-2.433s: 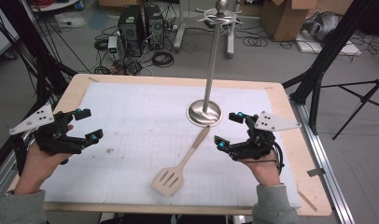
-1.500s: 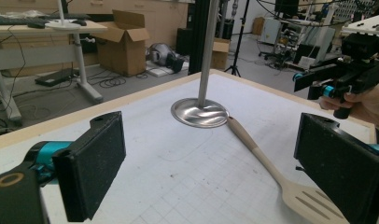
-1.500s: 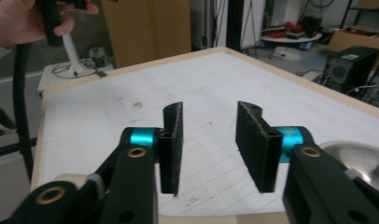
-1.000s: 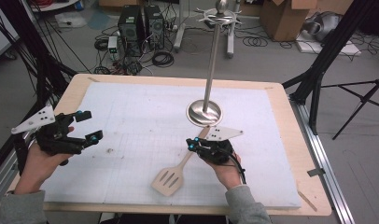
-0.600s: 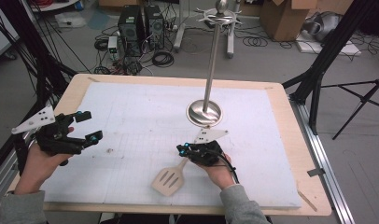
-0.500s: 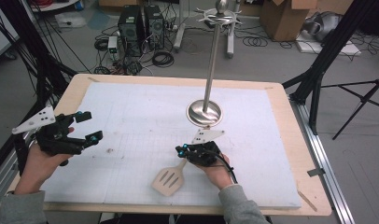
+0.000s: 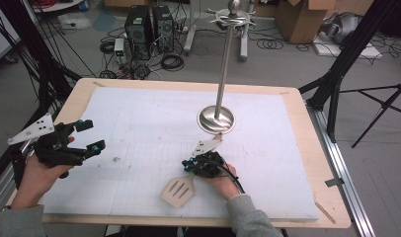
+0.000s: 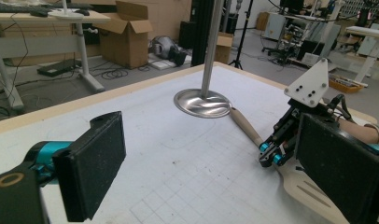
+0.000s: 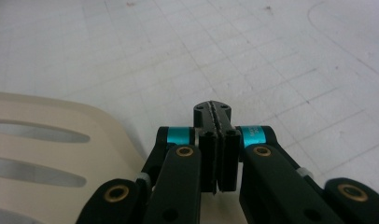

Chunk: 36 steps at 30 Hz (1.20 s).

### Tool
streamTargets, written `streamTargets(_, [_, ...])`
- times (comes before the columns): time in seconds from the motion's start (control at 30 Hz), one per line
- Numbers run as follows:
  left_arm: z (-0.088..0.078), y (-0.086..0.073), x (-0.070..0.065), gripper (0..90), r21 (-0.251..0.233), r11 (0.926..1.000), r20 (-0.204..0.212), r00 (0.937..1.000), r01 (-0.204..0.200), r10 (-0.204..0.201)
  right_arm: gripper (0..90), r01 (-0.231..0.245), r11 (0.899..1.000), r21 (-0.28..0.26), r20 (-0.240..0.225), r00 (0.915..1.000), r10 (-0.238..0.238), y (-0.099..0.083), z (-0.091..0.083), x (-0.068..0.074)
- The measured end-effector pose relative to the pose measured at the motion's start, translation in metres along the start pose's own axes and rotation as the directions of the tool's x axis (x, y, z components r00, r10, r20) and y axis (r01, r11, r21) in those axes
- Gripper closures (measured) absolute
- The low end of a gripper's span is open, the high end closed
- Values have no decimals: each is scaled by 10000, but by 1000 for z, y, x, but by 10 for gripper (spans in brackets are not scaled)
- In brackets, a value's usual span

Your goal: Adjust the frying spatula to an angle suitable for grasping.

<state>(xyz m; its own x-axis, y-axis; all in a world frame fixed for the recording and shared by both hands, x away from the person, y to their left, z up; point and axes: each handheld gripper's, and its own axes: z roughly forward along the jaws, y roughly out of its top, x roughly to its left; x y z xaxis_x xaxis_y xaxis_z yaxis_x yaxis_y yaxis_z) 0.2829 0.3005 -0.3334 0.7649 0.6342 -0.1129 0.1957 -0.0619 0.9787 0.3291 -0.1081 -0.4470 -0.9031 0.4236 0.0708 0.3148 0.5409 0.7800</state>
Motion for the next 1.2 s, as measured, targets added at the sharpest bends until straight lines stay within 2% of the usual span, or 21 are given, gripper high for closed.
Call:
streamTargets(0.03, [0, 0, 0, 95, -3, 10000, 10, 10000, 10, -10, 896, -79, 9999, 152, 15, 10000, 78, 0, 1, 1])
streamTargets(0.17, [1, -1, 0, 95, 77, 10000, 41, 10000, 31, -31, 900, 182, 9993, 329, 44, 9998, -184, 0, 0, 2])
streamTargets(0.3, [2, -1, 1, 95, 114, 9999, 88, 10000, 22, -23, 900, 512, 9963, 696, 268, 9982, -531, 1, -4, 6])
streamTargets(0.43, [3, -1, 2, 95, 124, 9999, 133, 9999, 45, -47, 900, 251, 9969, 751, 176, 9995, -264, -2, -7, 5])
streamTargets(0.5, [4, -1, 2, 95, 160, 9999, 135, 9999, 45, -47, 900, 284, 9969, 729, 197, 9994, -300, -3, -8, 5])
streamTargets(0.83, [1, -2, 4, 95, 141, 9998, 117, 9999, 117, -118, 900, -116, 9985, 528, -19, 9999, 118, -7, -15, 3])
streamTargets(1.2, [4, -3, 3, 95, 201, 9997, 198, 9997, 144, -148, 900, -114, 9977, 673, -295, 9995, 134, -16, -28, 0])
